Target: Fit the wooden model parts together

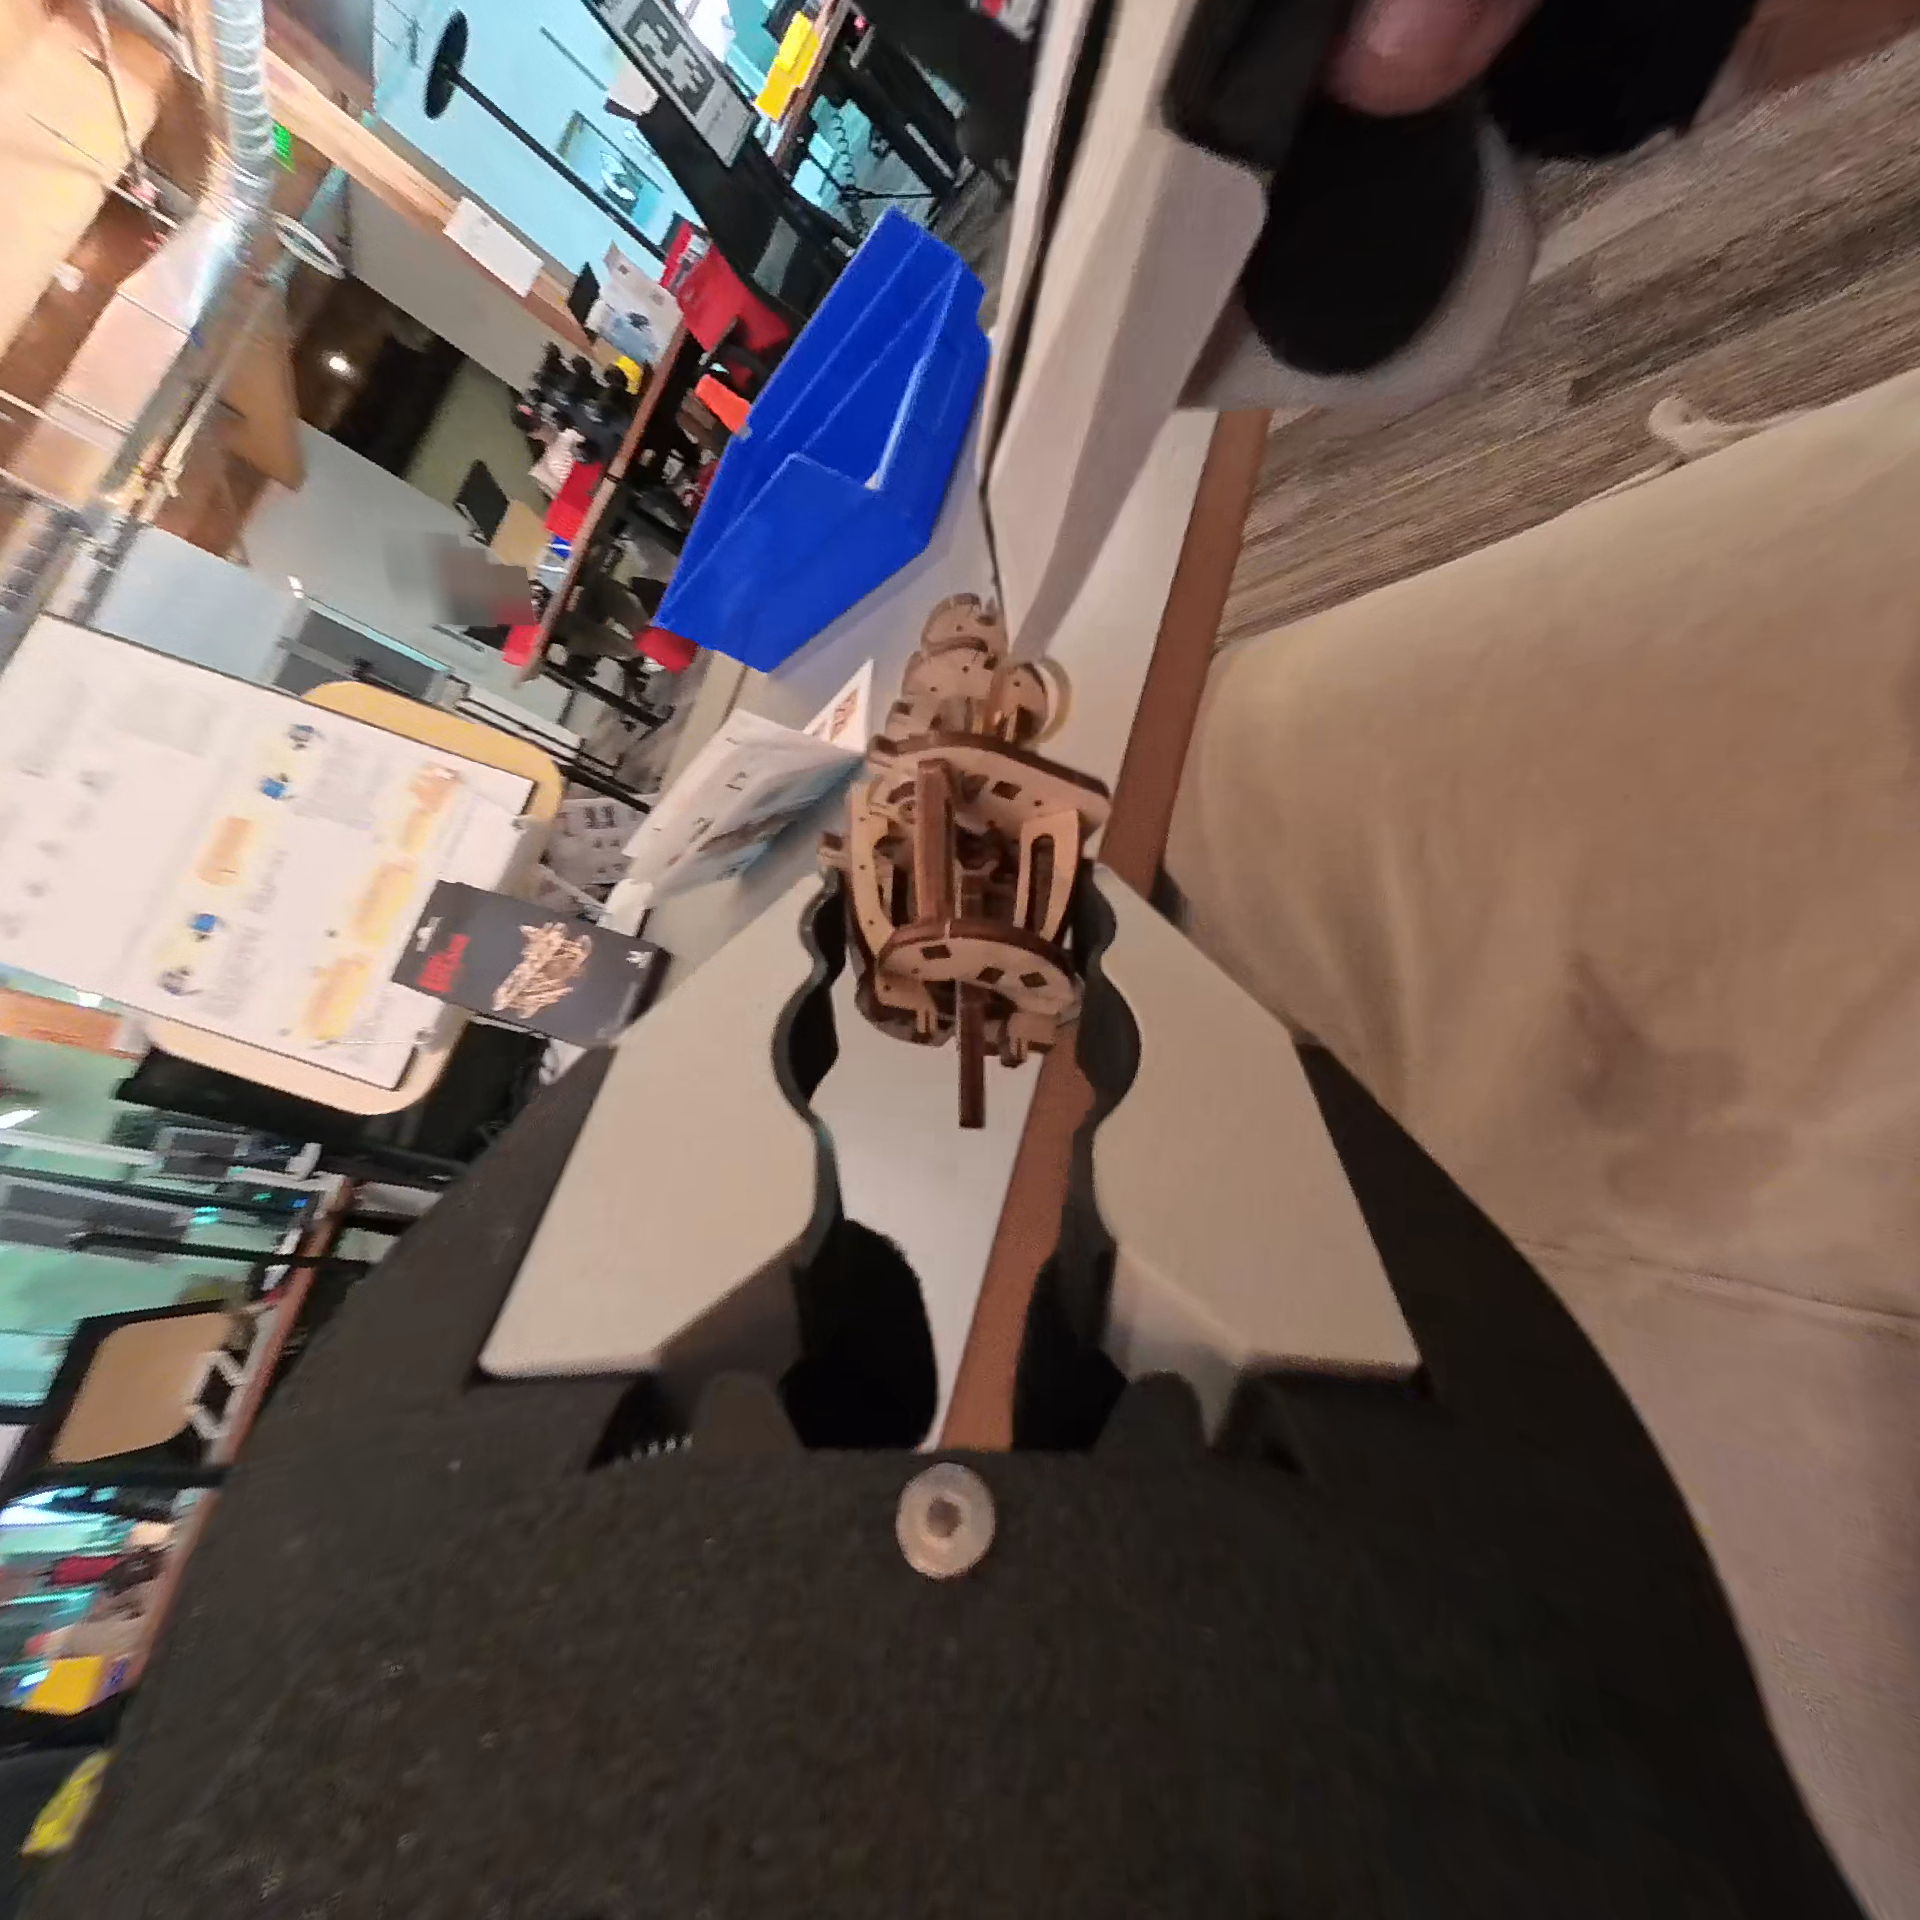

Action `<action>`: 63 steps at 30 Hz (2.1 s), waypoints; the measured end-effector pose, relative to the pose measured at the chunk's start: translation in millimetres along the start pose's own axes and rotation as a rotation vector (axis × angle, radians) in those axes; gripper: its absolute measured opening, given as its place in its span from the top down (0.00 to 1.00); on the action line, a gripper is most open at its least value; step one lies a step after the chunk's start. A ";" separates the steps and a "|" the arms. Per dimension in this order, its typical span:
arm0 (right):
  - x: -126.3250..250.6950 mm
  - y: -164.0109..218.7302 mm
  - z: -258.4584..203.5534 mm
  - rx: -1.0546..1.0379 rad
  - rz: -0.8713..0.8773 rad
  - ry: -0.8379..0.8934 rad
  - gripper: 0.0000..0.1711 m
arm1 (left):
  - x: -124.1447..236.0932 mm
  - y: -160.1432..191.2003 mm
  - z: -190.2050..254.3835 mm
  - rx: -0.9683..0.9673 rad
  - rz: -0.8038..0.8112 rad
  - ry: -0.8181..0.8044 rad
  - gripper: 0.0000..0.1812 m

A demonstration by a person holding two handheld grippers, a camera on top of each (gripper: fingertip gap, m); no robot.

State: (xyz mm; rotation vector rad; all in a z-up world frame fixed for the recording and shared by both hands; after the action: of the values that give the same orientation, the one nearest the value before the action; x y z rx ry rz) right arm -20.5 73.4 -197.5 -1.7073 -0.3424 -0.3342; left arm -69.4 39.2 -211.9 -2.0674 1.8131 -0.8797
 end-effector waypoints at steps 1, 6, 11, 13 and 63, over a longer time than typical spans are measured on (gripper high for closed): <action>0.1 0.8 1.0 -0.056 0.010 -0.023 0.91 | 0.2 0.4 -1.2 -0.025 -0.006 -0.018 0.77; 4.7 -10.2 14.6 -0.251 0.155 -0.222 0.80 | -0.6 2.2 -14.2 0.175 -0.022 -0.070 0.78; -19.4 -26.2 -17.6 -0.655 0.187 -0.629 0.67 | 2.1 -2.9 -39.3 0.495 0.018 -0.200 0.77; -26.3 -34.2 -31.2 -0.778 0.213 -0.753 0.66 | 3.9 -4.8 -44.5 0.481 0.022 -0.262 0.78; -195.6 -27.3 106.4 -0.261 -1.169 -1.080 0.81 | -112.9 166.7 -115.8 0.626 0.260 0.661 0.63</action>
State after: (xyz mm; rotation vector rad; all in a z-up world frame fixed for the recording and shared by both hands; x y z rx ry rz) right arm -207.1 175.1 -269.4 -1.6271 -2.1844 -0.2476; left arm -276.8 138.5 -244.4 -1.1946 1.6872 -1.8987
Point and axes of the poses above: each gripper's, where its closed fingertips meet, x back along the fingers, y out of its underside, z = x × y across the jaws, the point moved 2 cm from there along x, back along the fingers, and after that the axes turned 3 degrees about -x, right-handed, at the moved point
